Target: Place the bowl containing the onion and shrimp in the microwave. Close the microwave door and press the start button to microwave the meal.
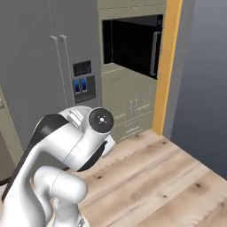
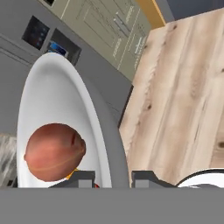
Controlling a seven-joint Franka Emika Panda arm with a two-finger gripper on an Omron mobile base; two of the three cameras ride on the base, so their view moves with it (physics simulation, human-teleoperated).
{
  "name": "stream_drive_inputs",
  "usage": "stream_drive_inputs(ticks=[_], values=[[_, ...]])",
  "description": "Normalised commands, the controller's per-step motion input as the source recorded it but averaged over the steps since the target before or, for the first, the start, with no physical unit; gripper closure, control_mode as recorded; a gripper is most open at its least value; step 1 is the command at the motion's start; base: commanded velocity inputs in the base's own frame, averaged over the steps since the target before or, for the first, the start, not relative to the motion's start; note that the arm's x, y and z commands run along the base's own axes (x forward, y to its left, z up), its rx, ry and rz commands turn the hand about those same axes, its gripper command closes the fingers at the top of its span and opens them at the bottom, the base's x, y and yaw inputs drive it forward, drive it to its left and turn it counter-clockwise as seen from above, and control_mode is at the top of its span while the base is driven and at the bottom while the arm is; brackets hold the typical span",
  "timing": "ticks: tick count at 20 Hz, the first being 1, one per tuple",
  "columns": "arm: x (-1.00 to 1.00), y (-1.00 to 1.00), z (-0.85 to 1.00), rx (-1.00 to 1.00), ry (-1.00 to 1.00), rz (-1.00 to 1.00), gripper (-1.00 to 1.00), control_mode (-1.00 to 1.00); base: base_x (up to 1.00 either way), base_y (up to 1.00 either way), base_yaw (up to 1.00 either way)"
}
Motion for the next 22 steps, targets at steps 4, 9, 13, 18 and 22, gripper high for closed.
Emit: stream_drive_inputs(ticks=[4, 9, 13, 18, 22], values=[[0.0, 0.0, 0.0, 0.0, 0.0, 0.0, 1.0, 1.0, 0.71, -1.0, 0.24], [0.0, 0.0, 0.0, 0.0, 0.0, 0.0, 1.0, 1.0, 0.68, -1.0, 0.27], [0.0, 0.0, 0.0, 0.0, 0.0, 0.0, 1.0, 1.0, 0.69, -1.0, 0.27], [0.0, 0.0, 0.0, 0.0, 0.0, 0.0, 1.0, 1.0, 0.66, -1.0, 0.27], [0.0, 0.0, 0.0, 0.0, 0.0, 0.0, 1.0, 1.0, 0.56, -1.0, 0.29]])
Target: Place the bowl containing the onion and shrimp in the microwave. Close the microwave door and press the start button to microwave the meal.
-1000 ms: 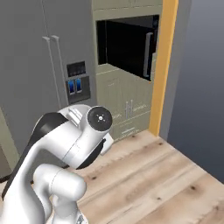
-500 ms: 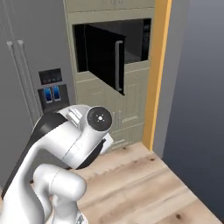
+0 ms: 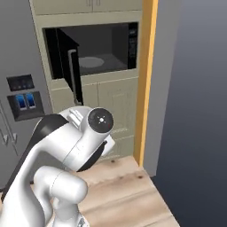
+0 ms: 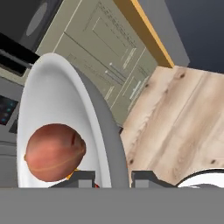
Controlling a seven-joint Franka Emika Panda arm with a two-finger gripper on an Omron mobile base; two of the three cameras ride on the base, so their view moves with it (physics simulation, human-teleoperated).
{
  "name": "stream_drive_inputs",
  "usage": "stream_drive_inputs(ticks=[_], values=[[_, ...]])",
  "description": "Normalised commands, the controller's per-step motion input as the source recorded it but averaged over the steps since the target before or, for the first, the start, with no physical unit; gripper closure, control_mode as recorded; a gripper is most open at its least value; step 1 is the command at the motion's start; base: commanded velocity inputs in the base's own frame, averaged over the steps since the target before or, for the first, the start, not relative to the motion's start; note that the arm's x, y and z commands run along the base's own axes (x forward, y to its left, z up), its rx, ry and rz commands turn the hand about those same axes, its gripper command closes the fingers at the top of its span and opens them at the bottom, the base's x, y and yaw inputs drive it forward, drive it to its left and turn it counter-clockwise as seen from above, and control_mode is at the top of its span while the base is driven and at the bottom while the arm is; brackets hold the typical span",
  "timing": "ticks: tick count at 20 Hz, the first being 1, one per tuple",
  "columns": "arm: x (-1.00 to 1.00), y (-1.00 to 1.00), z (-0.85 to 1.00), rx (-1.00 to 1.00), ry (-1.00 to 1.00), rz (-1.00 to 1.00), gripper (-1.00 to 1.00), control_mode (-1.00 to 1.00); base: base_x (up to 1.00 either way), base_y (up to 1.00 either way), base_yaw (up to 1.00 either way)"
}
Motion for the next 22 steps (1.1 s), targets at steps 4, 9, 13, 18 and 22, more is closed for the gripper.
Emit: stream_drive_inputs(ticks=[4, 9, 13, 18, 22], values=[[0.0, 0.0, 0.0, 0.0, 0.0, 0.0, 1.0, 1.0, 0.59, -0.97, 0.31], [0.0, 0.0, 0.0, 0.0, 0.0, 0.0, 1.0, 1.0, 0.62, -0.76, 0.37], [0.0, 0.0, 0.0, 0.0, 0.0, 0.0, 1.0, 1.0, 0.59, -0.39, 0.47], [0.0, 0.0, 0.0, 0.0, 0.0, 0.0, 1.0, 1.0, 0.55, -0.25, 0.47], [0.0, 0.0, 0.0, 0.0, 0.0, 0.0, 1.0, 1.0, 0.47, -0.38, 0.45]])
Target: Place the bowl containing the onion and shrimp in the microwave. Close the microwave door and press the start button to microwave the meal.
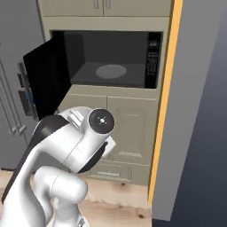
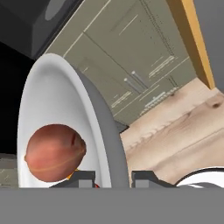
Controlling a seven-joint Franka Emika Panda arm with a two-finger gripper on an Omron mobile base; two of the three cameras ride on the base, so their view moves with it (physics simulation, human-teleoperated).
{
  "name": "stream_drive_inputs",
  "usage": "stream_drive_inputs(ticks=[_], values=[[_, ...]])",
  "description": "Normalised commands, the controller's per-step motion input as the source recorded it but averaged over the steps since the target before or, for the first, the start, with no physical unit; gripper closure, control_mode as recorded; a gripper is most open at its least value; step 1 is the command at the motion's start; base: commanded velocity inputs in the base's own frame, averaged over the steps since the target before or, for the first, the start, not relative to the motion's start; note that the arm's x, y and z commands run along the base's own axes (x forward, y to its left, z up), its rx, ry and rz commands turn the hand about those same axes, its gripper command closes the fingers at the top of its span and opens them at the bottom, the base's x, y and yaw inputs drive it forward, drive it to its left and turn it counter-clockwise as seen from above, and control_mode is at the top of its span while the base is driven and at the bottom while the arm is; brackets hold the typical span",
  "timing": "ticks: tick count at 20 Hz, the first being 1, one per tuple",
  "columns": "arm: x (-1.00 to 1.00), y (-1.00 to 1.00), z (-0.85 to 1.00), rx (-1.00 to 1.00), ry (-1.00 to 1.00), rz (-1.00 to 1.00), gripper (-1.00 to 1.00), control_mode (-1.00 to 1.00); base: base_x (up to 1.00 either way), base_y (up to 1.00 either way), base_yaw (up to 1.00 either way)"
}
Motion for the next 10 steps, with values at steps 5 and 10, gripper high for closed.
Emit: stream_drive_inputs(ticks=[5, 10], values=[[0.0, 0.0, 0.0, 0.0, 0.0, 0.0, 1.0, 1.0, 0.46, -0.33, 0.36], [0.0, 0.0, 0.0, 0.0, 0.0, 0.0, 1.0, 1.0, 0.51, -0.4, 0.25]])
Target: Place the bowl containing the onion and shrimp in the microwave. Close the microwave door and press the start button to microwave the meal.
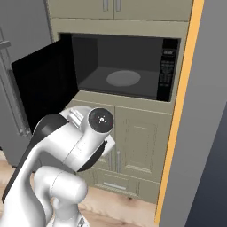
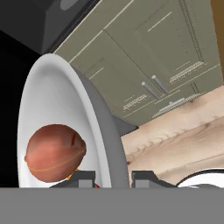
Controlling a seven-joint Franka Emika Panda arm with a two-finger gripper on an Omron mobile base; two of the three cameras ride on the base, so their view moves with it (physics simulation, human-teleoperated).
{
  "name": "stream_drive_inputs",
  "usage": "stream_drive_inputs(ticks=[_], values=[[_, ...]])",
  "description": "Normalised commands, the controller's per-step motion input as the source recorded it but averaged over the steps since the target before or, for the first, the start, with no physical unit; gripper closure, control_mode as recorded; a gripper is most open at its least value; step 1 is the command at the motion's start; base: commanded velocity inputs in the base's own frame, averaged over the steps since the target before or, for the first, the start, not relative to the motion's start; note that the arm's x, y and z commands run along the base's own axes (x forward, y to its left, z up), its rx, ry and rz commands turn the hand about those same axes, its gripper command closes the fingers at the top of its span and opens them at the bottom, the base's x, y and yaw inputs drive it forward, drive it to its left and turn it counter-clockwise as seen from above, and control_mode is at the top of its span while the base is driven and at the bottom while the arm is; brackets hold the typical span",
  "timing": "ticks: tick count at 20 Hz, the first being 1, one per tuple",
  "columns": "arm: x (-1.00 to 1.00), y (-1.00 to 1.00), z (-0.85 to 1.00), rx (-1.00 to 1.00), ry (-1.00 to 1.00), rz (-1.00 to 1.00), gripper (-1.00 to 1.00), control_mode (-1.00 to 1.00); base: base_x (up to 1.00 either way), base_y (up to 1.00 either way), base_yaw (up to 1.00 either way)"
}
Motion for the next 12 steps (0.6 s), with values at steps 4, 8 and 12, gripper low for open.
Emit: stream_drive_inputs(ticks=[4, 8, 12], values=[[0.0, 0.0, 0.0, 0.0, 0.0, 0.0, 1.0, 1.0, 0.53, -0.43, 0.13], [0.0, 0.0, 0.0, 0.0, 0.0, 0.0, 1.0, 1.0, 0.4, -0.24, 0.02], [0.0, 0.0, 0.0, 0.0, 0.0, 0.0, 1.0, 1.0, 0.22, -0.04, -0.03]])
